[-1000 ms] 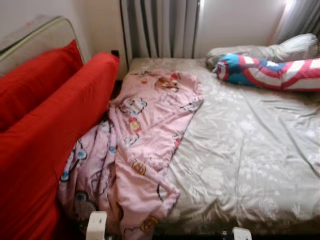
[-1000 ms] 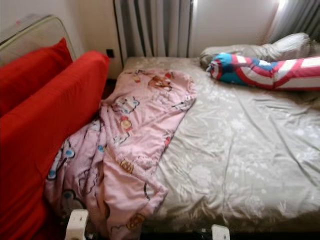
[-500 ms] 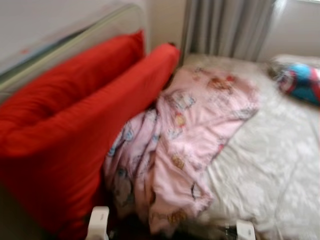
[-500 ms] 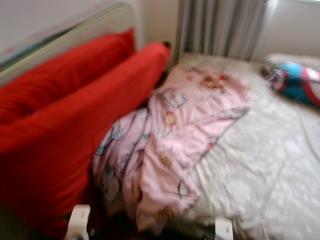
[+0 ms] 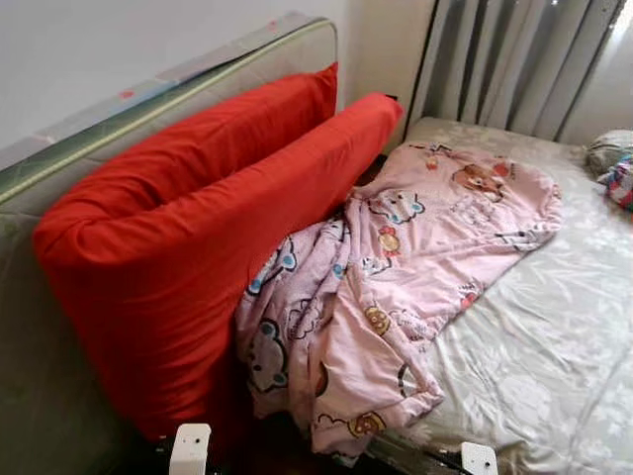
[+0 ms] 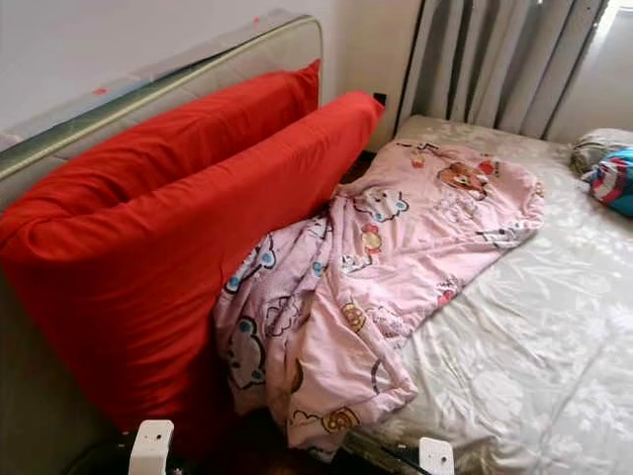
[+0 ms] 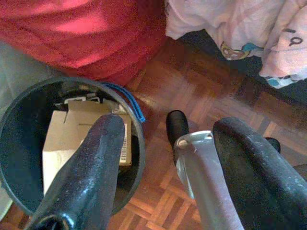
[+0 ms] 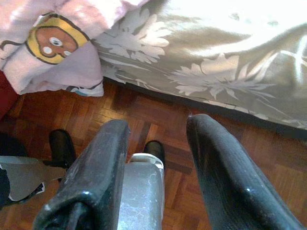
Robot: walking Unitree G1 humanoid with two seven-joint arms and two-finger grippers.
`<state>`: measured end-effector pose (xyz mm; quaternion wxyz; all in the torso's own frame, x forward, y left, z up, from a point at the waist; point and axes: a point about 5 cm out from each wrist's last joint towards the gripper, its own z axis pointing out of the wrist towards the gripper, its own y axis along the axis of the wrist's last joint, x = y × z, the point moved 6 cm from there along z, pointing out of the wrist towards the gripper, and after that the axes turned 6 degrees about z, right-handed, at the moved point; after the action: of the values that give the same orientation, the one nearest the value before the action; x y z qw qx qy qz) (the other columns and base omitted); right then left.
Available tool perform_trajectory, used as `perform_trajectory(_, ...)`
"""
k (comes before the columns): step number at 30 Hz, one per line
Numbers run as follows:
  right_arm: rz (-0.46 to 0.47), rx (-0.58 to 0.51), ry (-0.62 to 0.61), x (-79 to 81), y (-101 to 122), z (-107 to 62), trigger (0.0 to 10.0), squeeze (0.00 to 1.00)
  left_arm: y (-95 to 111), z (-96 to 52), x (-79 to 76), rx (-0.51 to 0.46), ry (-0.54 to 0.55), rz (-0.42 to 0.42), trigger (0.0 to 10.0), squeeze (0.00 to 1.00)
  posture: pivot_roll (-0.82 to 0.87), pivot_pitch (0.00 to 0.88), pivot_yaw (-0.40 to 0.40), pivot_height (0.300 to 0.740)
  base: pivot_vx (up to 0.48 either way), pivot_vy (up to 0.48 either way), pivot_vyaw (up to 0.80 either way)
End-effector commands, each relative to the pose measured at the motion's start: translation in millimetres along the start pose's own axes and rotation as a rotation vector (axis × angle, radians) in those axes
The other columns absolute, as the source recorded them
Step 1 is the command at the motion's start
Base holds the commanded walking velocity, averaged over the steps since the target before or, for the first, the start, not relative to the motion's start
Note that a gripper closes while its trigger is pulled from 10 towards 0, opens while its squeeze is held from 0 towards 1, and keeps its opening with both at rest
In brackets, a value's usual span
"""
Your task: Clean up the room
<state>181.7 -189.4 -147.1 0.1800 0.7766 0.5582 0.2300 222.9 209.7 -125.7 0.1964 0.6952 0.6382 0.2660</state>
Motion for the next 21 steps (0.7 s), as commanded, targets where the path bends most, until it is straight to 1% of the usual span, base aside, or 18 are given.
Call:
perform_trajectory(1,0.012,0.008,-0.006,-2.8,-1,-0.4,10.0,0.00,0,-0.1,1.7,-0.004,-0.001,-0.004,10.0,0.00,-0.04,0.024,-0.014,0.740,0.000,0.000,0.00)
perform_trajectory(3,0.014,0.001,-0.009,-9.0,1,-1.3,10.0,0.00,1,-0.1,1.7,-0.005,-0.001,-0.002,10.0,0.00,-0.04,0.023,-0.015,0.740,0.000,0.000,0.00)
perform_trajectory(6,0.009,-0.006,0.000,-13.4,-1,-3.4,10.0,0.00,2,-0.1,2.1,-0.015,0.002,0.008,10.0,0.00,-0.04,0.023,-0.015,0.740,0.000,-0.085,0.00)
perform_trajectory(13,-0.021,-0.017,0.018,-10.3,1,-3.3,10.0,0.00,2,-0.3,1.8,-0.017,0.002,0.004,10.0,0.00,-0.04,0.020,-0.016,0.740,0.000,-0.314,0.00)
perform_trajectory(16,-0.029,-0.017,0.023,-8.3,1,-2.9,10.0,0.00,2,-0.4,1.7,-0.019,0.003,-0.002,10.0,0.00,-0.04,0.012,-0.016,0.740,0.000,-0.284,0.54)
perform_trajectory(17,-0.030,-0.023,0.034,3.9,7,0.8,10.0,0.00,2,-0.5,1.4,-0.021,0.003,-0.008,10.0,0.00,-0.04,0.008,-0.017,0.740,0.000,0.000,0.66)
perform_trajectory(18,-0.030,-0.026,0.039,9.7,11,2.4,10.0,0.00,2,-0.5,1.4,-0.023,0.004,-0.013,10.0,0.00,-0.04,0.008,-0.017,0.740,0.000,0.000,0.00)
perform_trajectory(19,-0.030,-0.028,0.042,13.1,13,3.3,10.0,0.00,2,-0.6,1.3,-0.024,0.004,-0.015,10.0,0.00,-0.04,0.008,-0.017,0.740,0.000,0.000,0.00)
perform_trajectory(21,-0.031,-0.034,0.047,14.7,18,4.3,10.0,0.00,3,-0.8,-0.1,-0.035,-0.001,-0.028,10.0,0.00,-0.04,0.001,-0.019,0.740,0.000,0.000,0.00)
